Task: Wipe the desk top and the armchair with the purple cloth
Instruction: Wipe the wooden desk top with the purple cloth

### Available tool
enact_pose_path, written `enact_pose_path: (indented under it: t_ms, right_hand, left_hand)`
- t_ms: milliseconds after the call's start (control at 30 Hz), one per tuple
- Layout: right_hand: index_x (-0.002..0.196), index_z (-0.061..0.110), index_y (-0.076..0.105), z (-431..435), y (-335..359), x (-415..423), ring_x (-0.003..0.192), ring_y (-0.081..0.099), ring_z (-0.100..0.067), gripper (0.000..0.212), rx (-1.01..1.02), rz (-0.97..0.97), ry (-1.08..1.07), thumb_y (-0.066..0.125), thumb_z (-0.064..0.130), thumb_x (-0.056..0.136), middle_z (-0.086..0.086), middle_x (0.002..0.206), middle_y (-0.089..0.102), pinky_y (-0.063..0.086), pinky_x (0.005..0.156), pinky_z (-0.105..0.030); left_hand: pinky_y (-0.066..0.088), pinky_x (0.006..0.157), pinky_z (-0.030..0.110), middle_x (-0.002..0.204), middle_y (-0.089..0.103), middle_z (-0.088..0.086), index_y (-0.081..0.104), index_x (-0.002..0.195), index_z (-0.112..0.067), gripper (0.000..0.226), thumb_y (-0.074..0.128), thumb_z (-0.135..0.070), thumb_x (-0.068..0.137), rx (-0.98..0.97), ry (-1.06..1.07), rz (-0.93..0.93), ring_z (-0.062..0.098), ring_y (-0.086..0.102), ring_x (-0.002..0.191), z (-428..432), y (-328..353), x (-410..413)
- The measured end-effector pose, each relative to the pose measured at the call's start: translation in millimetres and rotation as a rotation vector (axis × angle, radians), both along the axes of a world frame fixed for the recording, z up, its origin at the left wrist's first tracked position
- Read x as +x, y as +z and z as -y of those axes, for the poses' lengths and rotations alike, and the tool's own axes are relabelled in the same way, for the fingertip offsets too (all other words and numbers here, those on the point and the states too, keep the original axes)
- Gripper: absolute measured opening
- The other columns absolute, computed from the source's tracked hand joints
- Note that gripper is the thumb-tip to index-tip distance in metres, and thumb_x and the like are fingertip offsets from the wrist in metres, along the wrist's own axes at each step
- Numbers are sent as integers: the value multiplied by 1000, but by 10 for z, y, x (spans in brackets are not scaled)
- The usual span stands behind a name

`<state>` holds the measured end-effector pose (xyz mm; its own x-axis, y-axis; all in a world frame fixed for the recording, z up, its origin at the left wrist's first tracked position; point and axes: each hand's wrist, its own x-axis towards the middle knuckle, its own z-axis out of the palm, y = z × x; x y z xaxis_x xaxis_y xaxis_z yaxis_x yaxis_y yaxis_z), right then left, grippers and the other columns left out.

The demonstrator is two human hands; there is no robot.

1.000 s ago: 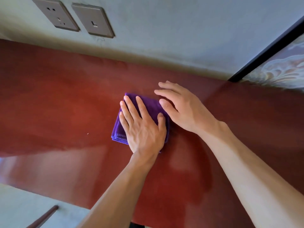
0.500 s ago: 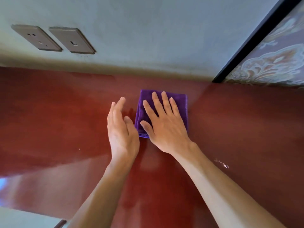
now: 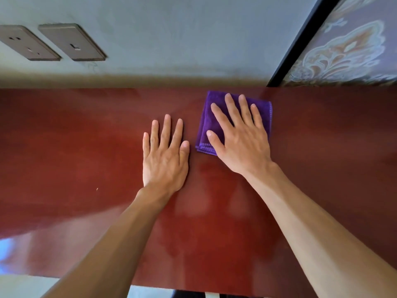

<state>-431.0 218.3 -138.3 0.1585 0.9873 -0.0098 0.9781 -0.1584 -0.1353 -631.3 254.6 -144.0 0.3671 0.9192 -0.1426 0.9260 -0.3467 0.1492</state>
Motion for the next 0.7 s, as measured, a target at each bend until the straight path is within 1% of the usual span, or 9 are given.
enact_pose_path:
  t_ms: [100,233,433,600,700]
  right_hand:
    - [158,30,24,148,5,220,154,13,-33,65,-11,15,-37,27,60,100,-7,167,16,12,123,-51]
    - [158,31,24,351,-4,460,154,13,-32,65,-13,21,-107,28,60,100,-6,167,16,12,124,-49]
    - [156,33,28,639,-10,680,153,16,-31,64,2,20,-202,35,59,98,-4,167,20,13,124,-49]
    - [155,33,30,944,44,781,154,14,-31,64,-14,-23,-276,39,56,96,-4,167,20,12,124,-49]
    - [155,34,28,1183,57,816,154,11,-30,63,-44,-33,-306,39,54,95,-2,167,17,11,124,-49]
  left_hand:
    - [3,127,50,171,3,0,10,163,-30,57,13,-44,107,1,12,-3,29,-4,158,-4,-19,15]
    - [3,127,50,171,4,0,11,163,-30,58,13,-44,106,-4,10,-5,29,-3,158,-1,-5,7]
    - [2,127,50,171,3,1,11,163,-29,57,19,-42,108,-5,5,0,29,-4,158,1,-5,1]
    - [1,127,50,172,3,1,11,163,-28,57,20,-42,108,-3,-2,-1,29,-4,158,6,-15,-3]
    - [1,127,50,171,3,2,11,163,-28,57,20,-42,108,4,0,1,30,-4,158,10,-12,-10]
